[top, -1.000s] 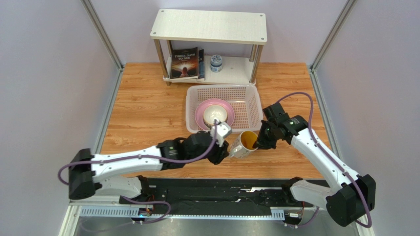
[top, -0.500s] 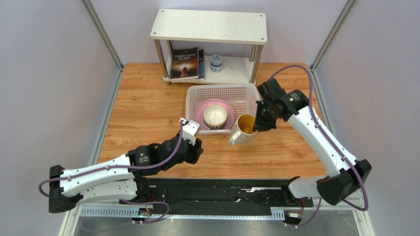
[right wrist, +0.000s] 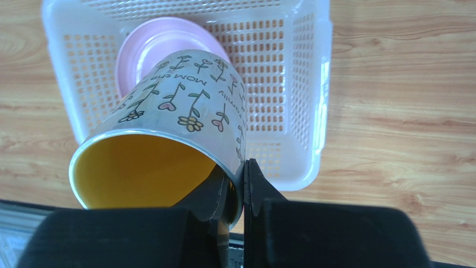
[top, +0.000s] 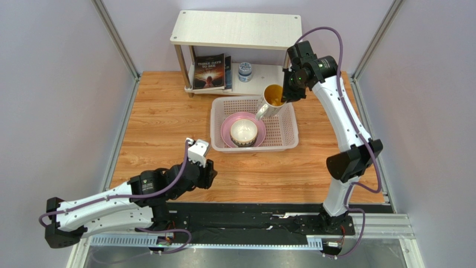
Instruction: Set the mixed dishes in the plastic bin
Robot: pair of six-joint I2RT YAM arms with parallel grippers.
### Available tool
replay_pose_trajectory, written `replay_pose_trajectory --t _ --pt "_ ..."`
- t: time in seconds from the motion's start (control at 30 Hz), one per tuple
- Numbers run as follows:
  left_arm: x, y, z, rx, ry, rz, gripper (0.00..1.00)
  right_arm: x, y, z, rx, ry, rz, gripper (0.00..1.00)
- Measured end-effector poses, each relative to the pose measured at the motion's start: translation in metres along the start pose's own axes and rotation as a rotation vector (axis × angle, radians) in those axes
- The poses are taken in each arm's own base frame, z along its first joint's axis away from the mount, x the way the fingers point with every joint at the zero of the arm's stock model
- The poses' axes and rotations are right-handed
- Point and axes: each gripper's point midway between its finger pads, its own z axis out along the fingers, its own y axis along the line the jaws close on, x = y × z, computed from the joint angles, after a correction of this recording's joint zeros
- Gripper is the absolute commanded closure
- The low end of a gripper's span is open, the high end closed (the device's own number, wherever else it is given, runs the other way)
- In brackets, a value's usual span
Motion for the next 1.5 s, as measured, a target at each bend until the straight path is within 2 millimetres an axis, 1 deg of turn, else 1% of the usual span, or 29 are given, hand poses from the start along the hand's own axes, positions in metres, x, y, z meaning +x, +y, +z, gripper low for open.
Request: replay_pose_trajectory --t 0.13,0.27,0.4,0.47,0.53,0.73,0.77,0.8,0.97,1.23,1.5 --pt "0.005 0.006 -0.004 -0.007 0.006 -0.007 0.46 -0.008 -0.026 0.026 0.044 0.045 -0.009 1.0" --pt "0.013 0.01 -0.004 -0.013 0.016 -0.012 0.46 -0.008 -0.044 0.034 0.062 0.075 -0.02 1.0" --pt "0.016 0.011 -0.004 -0.016 0.024 -0.022 0.47 -0.007 -0.049 0.035 0.064 0.086 -0.042 1.0" --pt "0.017 0.01 -0.004 -0.012 0.029 -0.031 0.47 0.002 -0.049 0.042 0.059 0.116 -0.054 1.0" --pt "0.017 0.009 -0.004 -0.01 0.031 -0.038 0.47 0.014 -0.051 0.051 0.06 0.163 -0.065 1.0" --pt "0.019 0.008 -0.004 -0.005 0.038 -0.043 0.47 0.066 -0.069 0.078 0.101 0.345 -0.102 1.0" --pt "0.019 0.008 -0.004 -0.005 0.039 -0.043 0.47 0.071 -0.071 0.08 0.105 0.36 -0.107 1.0" --pt "0.019 0.008 -0.004 -0.005 0.039 -0.043 0.47 0.073 -0.072 0.082 0.105 0.366 -0.11 1.0" --pt "0.021 0.008 -0.002 -0.01 0.047 -0.039 0.47 0.07 -0.071 0.091 0.1 0.363 -0.122 1.0" --pt "0.023 0.007 -0.002 -0.012 0.056 -0.038 0.47 0.074 -0.071 0.126 0.107 0.397 -0.132 1.0" --pt "0.024 0.007 -0.002 -0.013 0.06 -0.043 0.47 0.073 -0.071 0.139 0.114 0.373 -0.155 1.0"
